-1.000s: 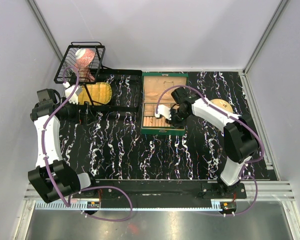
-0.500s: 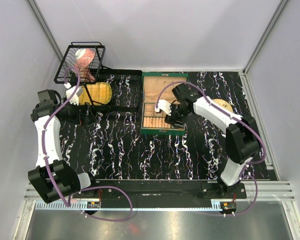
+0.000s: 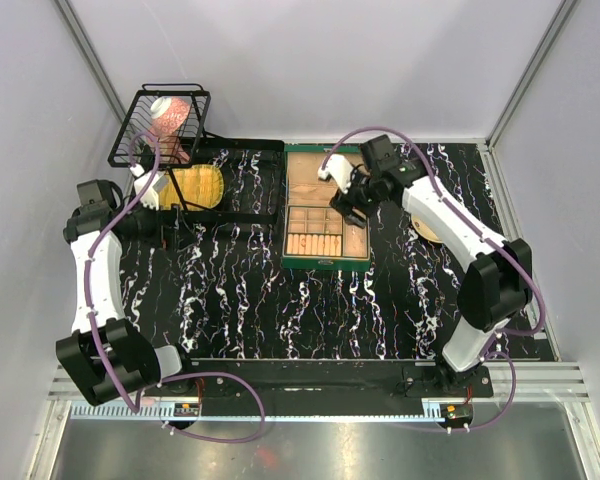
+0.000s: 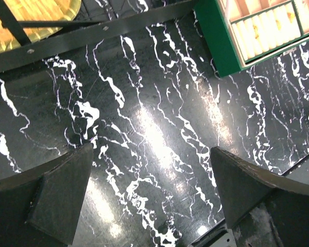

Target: Organize the mixed jewelry

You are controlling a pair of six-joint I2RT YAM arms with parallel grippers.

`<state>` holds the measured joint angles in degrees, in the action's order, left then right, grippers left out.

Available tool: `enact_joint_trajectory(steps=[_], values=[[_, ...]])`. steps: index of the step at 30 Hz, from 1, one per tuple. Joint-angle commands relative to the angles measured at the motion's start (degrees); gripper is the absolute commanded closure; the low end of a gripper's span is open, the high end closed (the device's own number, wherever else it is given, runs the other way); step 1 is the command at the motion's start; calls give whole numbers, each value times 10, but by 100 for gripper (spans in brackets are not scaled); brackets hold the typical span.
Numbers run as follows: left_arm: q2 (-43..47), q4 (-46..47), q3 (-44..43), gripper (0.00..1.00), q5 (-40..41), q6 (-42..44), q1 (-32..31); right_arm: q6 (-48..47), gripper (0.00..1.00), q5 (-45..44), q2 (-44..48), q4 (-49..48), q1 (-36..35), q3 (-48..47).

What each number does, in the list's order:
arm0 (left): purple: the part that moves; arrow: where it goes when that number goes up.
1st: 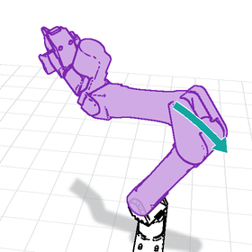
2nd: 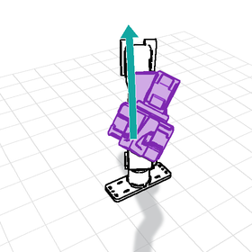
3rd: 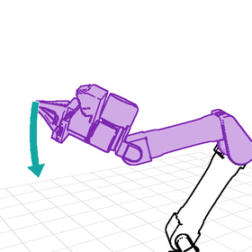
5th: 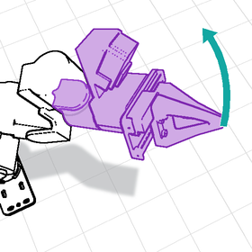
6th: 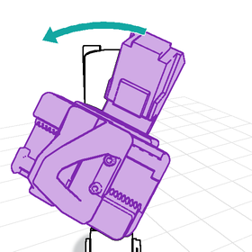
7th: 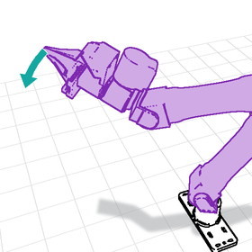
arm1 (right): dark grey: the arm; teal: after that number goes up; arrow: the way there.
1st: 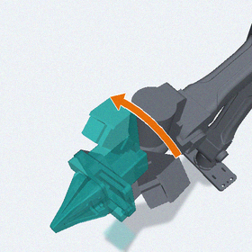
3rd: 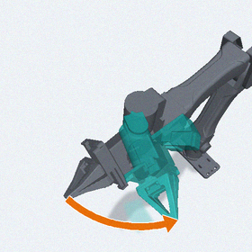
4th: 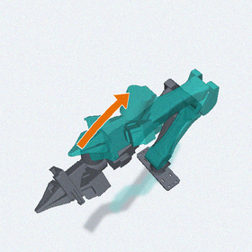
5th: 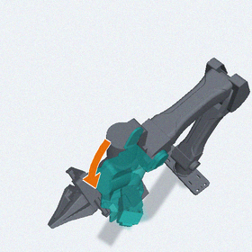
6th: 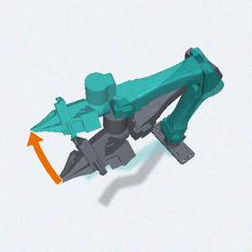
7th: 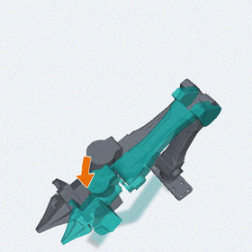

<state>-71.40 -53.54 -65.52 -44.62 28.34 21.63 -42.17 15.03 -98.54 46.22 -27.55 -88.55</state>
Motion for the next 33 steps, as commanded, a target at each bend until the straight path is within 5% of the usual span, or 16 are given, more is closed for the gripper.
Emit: enact_joint_trajectory(steps=[1,7,9,11,33], values=[[-10,59,-11,1,-48,-38,-18,73,26,-34,-20,-41,34,-51],[-26,69,-26,1,-54,-50,-40,101,20,-54,-26,-55,72,-74],[-30,68,-28,1,-51,-47,-40,106,4,-56,-37,-59,88,-80],[-34,69,-29,1,-52,-46,-42,115,0,-55,-46,-61,101,-95],[-9,56,-3,1,-6,-17,-43,114,0,217,-152,-124,170,-173]])
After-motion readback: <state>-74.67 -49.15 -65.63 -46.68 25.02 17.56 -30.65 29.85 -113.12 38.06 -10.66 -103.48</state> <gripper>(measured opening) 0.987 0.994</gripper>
